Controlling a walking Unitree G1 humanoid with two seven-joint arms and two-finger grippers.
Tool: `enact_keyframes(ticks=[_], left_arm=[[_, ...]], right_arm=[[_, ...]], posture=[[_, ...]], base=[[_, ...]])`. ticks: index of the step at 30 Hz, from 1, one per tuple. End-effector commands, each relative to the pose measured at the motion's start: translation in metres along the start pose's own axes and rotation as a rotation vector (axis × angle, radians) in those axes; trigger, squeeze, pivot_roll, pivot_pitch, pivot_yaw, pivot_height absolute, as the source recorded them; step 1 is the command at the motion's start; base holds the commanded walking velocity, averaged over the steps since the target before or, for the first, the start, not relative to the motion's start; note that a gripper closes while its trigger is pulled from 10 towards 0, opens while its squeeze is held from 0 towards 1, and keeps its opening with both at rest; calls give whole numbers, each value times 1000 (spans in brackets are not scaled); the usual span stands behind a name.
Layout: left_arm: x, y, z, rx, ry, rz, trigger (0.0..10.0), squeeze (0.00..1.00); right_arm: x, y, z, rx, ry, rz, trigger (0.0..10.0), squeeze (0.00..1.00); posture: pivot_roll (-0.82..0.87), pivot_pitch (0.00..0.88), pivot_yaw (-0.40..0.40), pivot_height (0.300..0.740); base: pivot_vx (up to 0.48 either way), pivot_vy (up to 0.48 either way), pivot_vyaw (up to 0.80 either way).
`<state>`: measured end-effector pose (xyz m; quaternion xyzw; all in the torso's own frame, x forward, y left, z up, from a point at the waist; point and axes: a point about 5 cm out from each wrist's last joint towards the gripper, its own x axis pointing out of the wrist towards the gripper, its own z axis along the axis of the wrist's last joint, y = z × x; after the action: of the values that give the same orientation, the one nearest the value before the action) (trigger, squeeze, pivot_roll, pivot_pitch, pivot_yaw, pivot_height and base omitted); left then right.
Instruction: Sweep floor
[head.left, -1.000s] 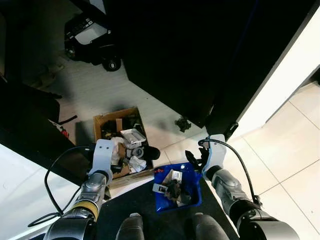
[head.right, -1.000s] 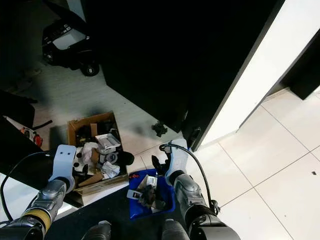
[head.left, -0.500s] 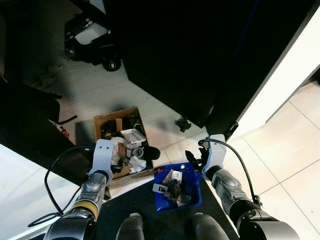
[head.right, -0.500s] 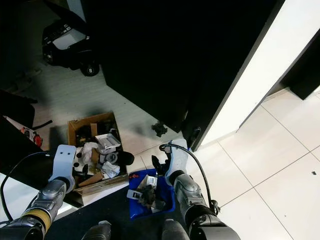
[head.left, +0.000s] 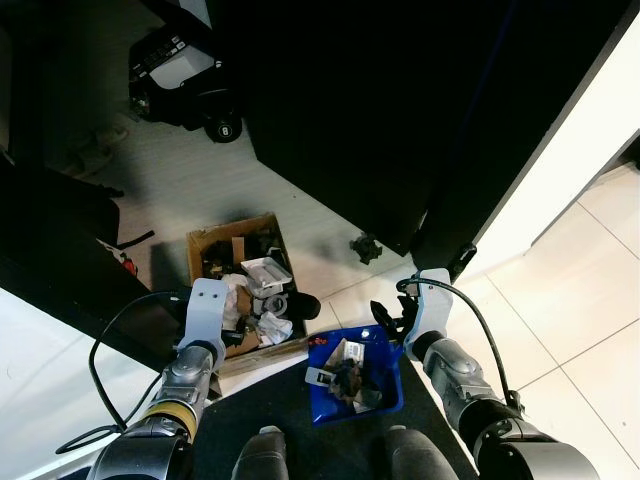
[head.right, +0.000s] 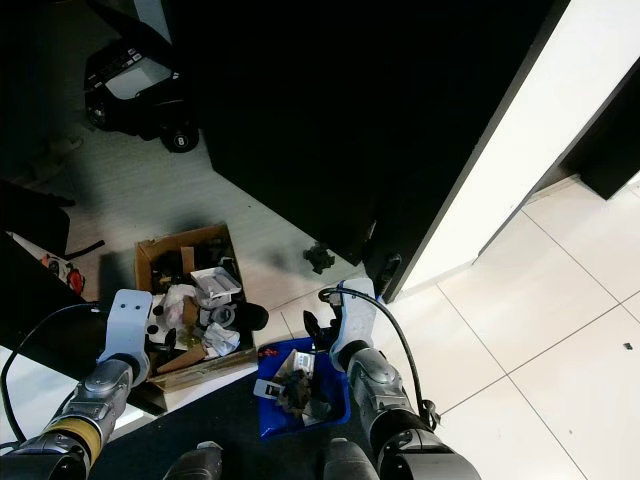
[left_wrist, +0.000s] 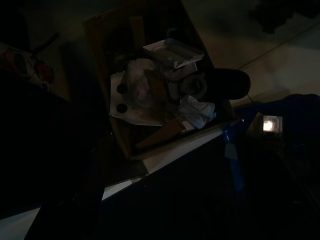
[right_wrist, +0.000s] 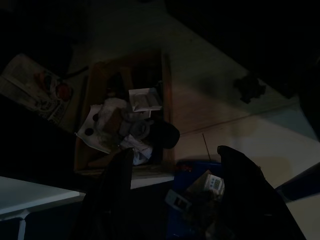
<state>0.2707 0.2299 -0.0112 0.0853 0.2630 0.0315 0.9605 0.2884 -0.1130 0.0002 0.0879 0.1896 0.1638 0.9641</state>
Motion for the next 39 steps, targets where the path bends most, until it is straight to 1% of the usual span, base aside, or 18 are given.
enact_keyframes(ticks=[1,39], left_arm=[[-2,-4,-7,-7,32,-8,10000,0],[-3,-3,-9,-7,32,-8,10000,0]], right_arm=[[-2,-2,-6,18,26,-16,10000,0],[-3,-1,-8,19,28,-12,10000,0]], posture=[[-88,111,5,740],[-90,110,5,740]], base=[[0,0,0],[0,0,0]])
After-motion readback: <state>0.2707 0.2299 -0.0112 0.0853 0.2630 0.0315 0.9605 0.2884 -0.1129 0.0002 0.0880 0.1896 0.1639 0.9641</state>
